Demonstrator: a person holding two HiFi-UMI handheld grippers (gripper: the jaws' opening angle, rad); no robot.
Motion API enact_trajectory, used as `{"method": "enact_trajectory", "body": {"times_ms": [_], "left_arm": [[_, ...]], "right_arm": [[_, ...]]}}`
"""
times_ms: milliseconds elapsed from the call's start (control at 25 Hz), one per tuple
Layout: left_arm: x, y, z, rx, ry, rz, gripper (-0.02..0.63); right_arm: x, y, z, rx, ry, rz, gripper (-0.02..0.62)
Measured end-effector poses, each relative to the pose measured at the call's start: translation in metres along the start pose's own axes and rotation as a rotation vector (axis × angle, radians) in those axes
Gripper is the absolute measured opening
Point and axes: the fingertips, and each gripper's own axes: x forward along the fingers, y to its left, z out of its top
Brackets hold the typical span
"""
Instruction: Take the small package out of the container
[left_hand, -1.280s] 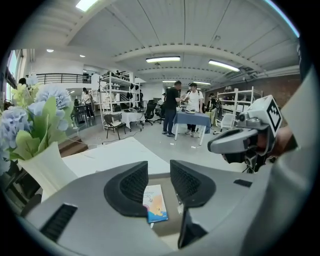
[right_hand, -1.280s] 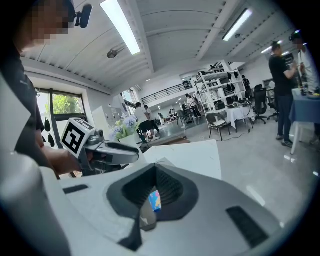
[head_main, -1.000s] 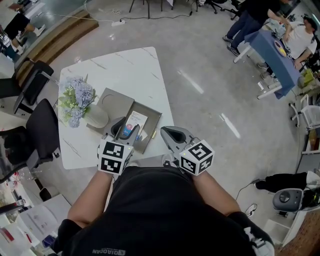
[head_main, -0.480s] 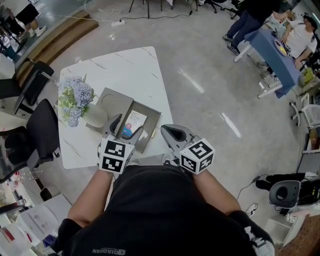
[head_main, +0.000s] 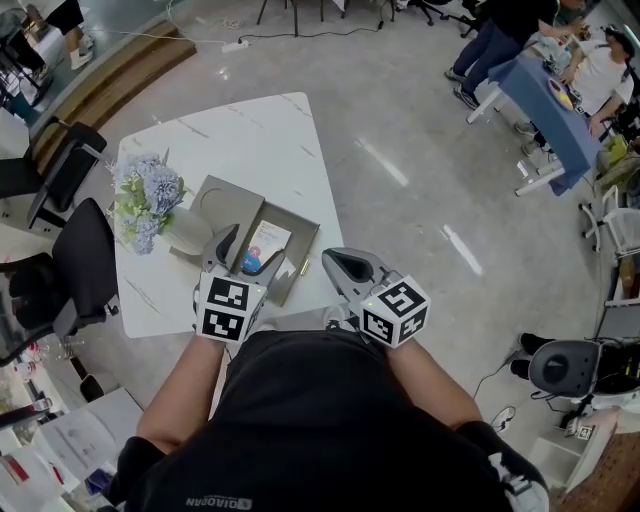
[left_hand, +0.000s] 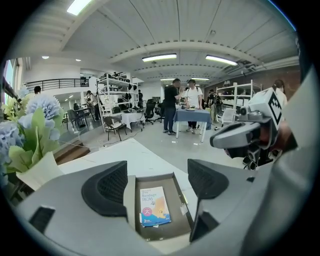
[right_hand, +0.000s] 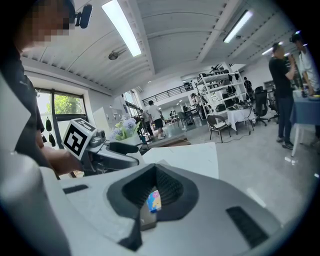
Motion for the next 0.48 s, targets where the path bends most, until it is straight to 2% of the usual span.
{"method": "enact_trajectory", "body": {"times_ms": [280,480], "left_arm": [[0.011,0.003,-0.009,-0.030,0.035,0.004,0.370],[0.032,0.005,-0.036,-0.036,0.109,0.018,0.370]], "right_arm": [[0.000,-0.008,-0.001,0.008,0.009,-0.001,-0.002],[-0.002,-0.015,-0.006,0.015,0.027,0.001,-0.002]]}}
